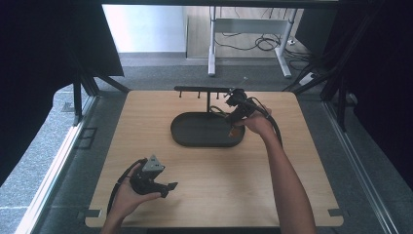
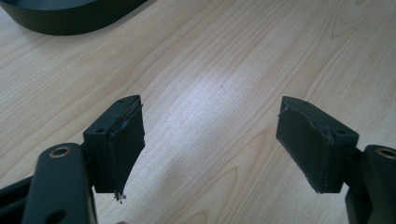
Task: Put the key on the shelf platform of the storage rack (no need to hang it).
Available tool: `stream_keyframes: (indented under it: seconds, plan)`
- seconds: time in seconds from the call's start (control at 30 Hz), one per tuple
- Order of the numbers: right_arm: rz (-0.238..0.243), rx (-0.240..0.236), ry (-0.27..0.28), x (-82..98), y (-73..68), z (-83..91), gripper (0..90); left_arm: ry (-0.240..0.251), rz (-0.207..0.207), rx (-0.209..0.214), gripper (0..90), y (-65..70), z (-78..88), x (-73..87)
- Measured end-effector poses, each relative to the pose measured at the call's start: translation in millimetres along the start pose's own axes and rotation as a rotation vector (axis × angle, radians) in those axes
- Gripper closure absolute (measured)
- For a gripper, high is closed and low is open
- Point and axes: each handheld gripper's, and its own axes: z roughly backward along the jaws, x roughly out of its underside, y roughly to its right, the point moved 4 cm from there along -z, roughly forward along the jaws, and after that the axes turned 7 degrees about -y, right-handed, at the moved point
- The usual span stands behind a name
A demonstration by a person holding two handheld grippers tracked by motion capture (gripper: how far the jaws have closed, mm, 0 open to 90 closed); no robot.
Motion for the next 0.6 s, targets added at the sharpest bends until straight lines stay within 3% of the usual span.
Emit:
stream_keyframes:
  seconds: [0.6]
  plan:
    - [-0.022,-0.009,0.001,-20.4,5.9,-23.7,66.9,-0.001,0.004,0.014,24.1,-0.3,-2.9,0.4]
